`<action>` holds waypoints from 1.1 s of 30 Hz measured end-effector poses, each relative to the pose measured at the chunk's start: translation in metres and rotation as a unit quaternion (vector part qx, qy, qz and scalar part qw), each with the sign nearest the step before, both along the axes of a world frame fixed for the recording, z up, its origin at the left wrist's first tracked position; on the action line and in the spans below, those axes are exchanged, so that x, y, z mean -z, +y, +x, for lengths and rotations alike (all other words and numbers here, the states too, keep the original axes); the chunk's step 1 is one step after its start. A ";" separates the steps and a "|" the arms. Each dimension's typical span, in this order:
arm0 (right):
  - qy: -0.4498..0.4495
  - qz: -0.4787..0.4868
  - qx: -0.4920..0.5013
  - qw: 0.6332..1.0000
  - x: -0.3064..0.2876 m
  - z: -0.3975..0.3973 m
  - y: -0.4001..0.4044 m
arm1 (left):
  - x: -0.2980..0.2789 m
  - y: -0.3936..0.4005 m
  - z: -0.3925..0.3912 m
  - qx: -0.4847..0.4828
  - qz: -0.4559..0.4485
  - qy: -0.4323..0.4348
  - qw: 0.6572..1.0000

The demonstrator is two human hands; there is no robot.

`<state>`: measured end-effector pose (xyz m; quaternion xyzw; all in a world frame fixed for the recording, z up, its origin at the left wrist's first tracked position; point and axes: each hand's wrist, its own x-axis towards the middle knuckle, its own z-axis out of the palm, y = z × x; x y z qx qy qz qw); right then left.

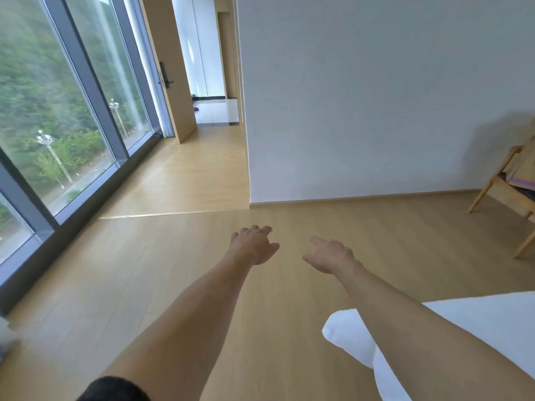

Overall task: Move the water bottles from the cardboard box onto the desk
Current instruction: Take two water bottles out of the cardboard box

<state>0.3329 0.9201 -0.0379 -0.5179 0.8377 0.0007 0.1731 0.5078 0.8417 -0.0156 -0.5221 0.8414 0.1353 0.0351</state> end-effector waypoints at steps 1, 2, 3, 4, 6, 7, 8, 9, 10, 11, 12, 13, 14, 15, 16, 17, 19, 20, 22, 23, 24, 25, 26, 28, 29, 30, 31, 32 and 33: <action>0.000 0.002 0.001 1.000 -0.002 -0.013 -0.014 | 0.000 -0.013 -0.013 0.004 0.001 -0.001 1.000; -0.001 0.005 0.001 1.000 -0.002 -0.025 -0.026 | 0.000 -0.025 -0.025 0.007 0.005 -0.004 1.000; -0.001 0.006 0.002 1.000 -0.001 -0.037 -0.037 | 0.002 -0.038 -0.037 0.008 0.006 -0.007 1.000; -0.003 0.006 0.005 1.000 0.001 -0.048 -0.047 | 0.005 -0.051 -0.049 0.009 0.006 -0.011 1.000; -0.006 0.005 0.014 1.000 0.004 -0.073 -0.067 | 0.008 -0.079 -0.075 0.016 0.007 -0.017 1.000; -0.007 0.004 0.020 1.000 0.005 -0.086 -0.076 | 0.009 -0.091 -0.089 0.024 0.006 -0.019 1.000; -0.007 0.005 0.028 1.000 0.006 -0.098 -0.084 | 0.011 -0.103 -0.104 0.033 0.006 -0.021 0.999; -0.007 0.004 0.036 0.999 0.009 -0.112 -0.092 | 0.014 -0.116 -0.119 0.043 0.006 -0.024 0.999; -0.008 0.005 0.046 0.999 0.011 -0.125 -0.100 | 0.016 -0.128 -0.135 0.055 0.008 -0.026 0.998; -0.009 0.005 0.058 0.998 0.013 -0.137 -0.108 | 0.020 -0.141 -0.151 0.066 0.009 -0.025 0.997; -0.009 0.007 0.072 0.997 0.015 -0.153 -0.117 | 0.024 -0.157 -0.171 0.080 0.011 -0.023 0.996; -0.008 0.010 0.078 0.997 0.016 -0.164 -0.123 | 0.027 -0.167 -0.184 0.089 0.012 -0.023 0.996; -0.006 0.013 0.087 0.996 0.017 -0.176 -0.131 | 0.029 -0.178 -0.198 0.100 0.013 -0.020 0.995; -0.002 0.015 0.098 0.995 0.019 -0.191 -0.142 | 0.031 -0.193 -0.217 0.114 0.014 -0.016 0.993; 0.000 0.017 0.112 0.994 0.020 -0.206 -0.154 | 0.034 -0.209 -0.234 0.128 0.014 -0.013 0.992; 0.002 0.016 0.125 0.992 0.020 -0.220 -0.167 | 0.037 -0.227 -0.252 0.143 0.014 -0.009 0.990; 0.007 0.015 0.151 0.988 0.019 -0.248 -0.194 | 0.039 -0.264 -0.288 0.170 0.012 0.000 0.985; 0.009 0.017 0.161 0.987 0.017 -0.261 -0.208 | 0.038 -0.284 -0.305 0.185 0.011 0.002 0.983; 0.013 0.021 0.183 0.983 0.012 -0.287 -0.234 | 0.034 -0.323 -0.339 0.210 0.010 0.002 0.978; 0.016 0.022 0.197 0.980 0.009 -0.300 -0.245 | 0.031 -0.340 -0.356 0.221 0.005 -0.001 0.975; 0.018 0.020 0.212 0.977 0.006 -0.313 -0.255 | 0.027 -0.356 -0.374 0.231 -0.003 -0.006 0.973; 0.018 0.017 0.225 0.974 0.004 -0.326 -0.265 | 0.023 -0.370 -0.392 0.242 -0.012 -0.009 0.970; 0.018 0.014 0.235 0.972 0.001 -0.339 -0.272 | 0.020 -0.382 -0.410 0.253 -0.016 -0.009 0.967; 0.017 0.018 0.254 0.967 -0.001 -0.362 -0.281 | 0.016 -0.396 -0.445 0.283 -0.014 -0.008 0.959; 0.019 0.022 0.267 0.963 0.000 -0.373 -0.284 | 0.016 -0.398 -0.462 0.298 -0.011 -0.005 0.954; 0.021 0.028 0.281 0.959 0.001 -0.386 -0.286 | 0.016 -0.400 -0.479 0.313 -0.008 -0.002 0.950; 0.022 0.033 0.296 0.954 0.002 -0.398 -0.288 | 0.016 -0.400 -0.497 0.329 -0.005 0.000 0.944; 0.021 0.035 0.309 0.950 0.002 -0.411 -0.290 | 0.016 -0.400 -0.514 0.344 -0.001 0.003 0.939; 0.021 0.034 0.320 0.947 0.003 -0.423 -0.291 | 0.017 -0.400 -0.531 0.358 0.002 0.005 0.934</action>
